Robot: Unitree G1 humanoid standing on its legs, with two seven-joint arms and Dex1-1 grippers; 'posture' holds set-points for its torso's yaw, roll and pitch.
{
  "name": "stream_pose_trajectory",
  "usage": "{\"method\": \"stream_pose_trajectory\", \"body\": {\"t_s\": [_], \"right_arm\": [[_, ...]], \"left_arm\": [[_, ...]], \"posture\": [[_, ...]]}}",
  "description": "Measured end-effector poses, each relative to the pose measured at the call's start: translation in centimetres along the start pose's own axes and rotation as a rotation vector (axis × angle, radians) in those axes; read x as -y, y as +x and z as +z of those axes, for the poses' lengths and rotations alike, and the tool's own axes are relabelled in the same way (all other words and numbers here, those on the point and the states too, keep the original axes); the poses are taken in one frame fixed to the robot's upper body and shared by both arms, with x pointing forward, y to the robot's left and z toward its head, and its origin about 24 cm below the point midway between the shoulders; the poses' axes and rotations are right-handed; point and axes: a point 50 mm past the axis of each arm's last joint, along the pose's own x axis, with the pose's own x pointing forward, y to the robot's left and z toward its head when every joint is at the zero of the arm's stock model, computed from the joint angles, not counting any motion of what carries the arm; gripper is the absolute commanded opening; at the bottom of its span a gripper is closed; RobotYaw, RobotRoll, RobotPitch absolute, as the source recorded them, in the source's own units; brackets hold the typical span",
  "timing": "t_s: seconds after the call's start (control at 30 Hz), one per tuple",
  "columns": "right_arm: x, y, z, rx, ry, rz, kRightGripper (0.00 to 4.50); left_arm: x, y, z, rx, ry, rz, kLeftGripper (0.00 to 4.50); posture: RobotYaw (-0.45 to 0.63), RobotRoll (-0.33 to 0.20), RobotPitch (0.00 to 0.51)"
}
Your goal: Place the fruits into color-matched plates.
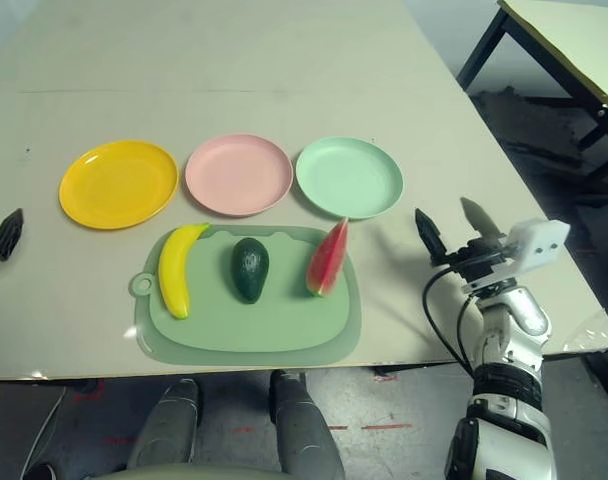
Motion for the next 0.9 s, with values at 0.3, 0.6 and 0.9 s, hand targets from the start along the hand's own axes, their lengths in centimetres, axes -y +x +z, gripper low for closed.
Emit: {"method": "stream_pose_trajectory", "body": {"t_s": [0.3,0.6,0.9], "right_arm": [[-1.2,6.7,11.4,-0.241,-0.419,0.658,4.49],[-8.7,11.2,12.2,-0.388,-0.815,1.298,4.49],[-12.1,12.5,11.0,-0.4,-1.052,1.551,4.49]], "left_arm": [[3.8,1.6,1.1,-0.186,-0.051,-0.664,4.5],[3.5,3.3,0.2,-0.176,0.022,-0.741,4.5],[3.3,3.2,-1.2,-0.19,0.053,-0.74,4.5]], "posture": [[-0.08,0.0,0.252],[-0.07,0.0,0.233],[-0.02,0.0,0.229]]}}
